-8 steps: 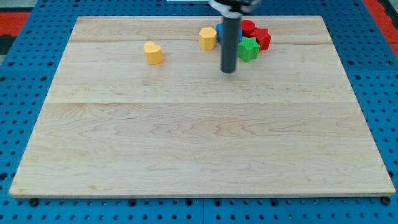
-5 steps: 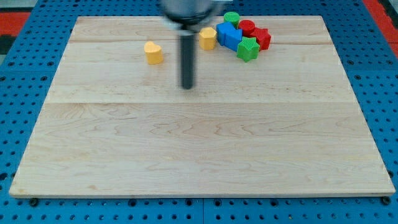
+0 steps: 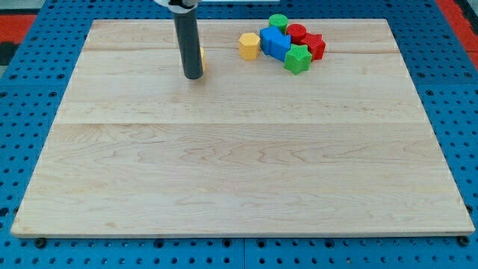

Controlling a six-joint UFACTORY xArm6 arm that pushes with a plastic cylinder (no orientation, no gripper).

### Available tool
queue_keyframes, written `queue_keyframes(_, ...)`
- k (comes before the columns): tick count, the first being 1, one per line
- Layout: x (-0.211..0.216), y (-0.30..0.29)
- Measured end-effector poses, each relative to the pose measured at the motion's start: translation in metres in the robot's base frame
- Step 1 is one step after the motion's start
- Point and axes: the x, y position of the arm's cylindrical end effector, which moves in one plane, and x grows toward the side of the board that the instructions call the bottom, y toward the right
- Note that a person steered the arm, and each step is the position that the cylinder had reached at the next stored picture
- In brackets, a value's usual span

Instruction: Push the yellow heart into the yellow hexagon

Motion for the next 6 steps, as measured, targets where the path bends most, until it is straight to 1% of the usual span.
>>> queue_keyframes(3, -0.037, -0.04)
queue_keyframes(4, -0.041, -0.095)
queue_keyframes(5, -0.063, -0.083)
queue_keyframes(6, -0.065, -0.014)
